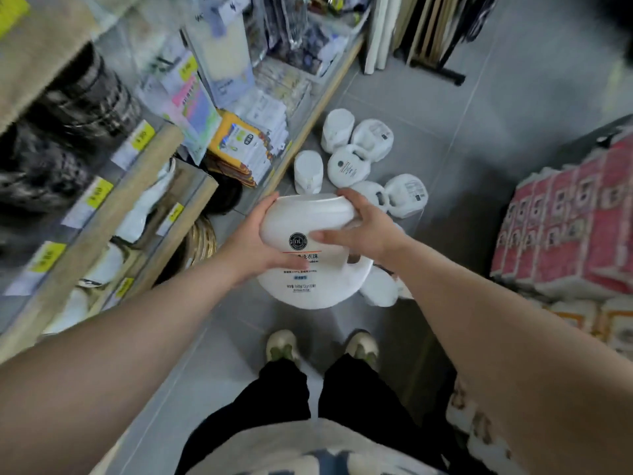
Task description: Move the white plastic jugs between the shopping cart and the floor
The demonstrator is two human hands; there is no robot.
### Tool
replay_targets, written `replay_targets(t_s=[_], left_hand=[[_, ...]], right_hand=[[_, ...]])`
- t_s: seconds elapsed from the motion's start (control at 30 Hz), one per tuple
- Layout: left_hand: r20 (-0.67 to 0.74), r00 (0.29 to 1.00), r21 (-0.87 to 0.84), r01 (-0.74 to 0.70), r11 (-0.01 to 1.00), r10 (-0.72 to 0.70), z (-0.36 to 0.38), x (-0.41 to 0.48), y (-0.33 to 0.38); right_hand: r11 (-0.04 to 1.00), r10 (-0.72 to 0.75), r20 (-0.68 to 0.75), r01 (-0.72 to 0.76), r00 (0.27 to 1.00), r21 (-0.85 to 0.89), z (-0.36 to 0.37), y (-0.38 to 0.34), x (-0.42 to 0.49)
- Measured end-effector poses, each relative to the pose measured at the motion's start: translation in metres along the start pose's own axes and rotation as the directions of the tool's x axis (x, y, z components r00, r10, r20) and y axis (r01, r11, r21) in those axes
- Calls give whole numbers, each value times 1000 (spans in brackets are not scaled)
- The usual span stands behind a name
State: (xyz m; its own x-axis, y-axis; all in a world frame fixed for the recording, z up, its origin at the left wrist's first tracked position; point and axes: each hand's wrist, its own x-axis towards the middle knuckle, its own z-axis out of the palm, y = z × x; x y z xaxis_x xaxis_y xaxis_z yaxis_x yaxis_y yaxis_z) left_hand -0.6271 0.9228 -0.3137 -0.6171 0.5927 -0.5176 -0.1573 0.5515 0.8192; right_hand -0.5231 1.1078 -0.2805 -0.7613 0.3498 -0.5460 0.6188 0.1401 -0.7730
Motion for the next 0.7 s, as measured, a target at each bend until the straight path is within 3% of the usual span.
replay_targets(t_s=[0.23, 0.4, 0.57, 0.7], left_hand=[[-162, 981, -21, -112, 994, 107, -50, -51, 40], [-384, 922, -88, -97, 991, 56, -74, -82, 50], [-678, 732, -204, -107, 973, -62, -80, -137, 47], [-801, 578, -330, -208, 921, -156, -68, -193, 37]], right_hand=[[988, -143, 39, 144, 989, -45, 11, -63, -20], [949, -272, 217, 298, 938, -100, 22, -110, -1], [848, -395, 489, 514, 777, -131, 42, -168, 0], [747, -434, 663, 655, 611, -115, 84, -194, -16]])
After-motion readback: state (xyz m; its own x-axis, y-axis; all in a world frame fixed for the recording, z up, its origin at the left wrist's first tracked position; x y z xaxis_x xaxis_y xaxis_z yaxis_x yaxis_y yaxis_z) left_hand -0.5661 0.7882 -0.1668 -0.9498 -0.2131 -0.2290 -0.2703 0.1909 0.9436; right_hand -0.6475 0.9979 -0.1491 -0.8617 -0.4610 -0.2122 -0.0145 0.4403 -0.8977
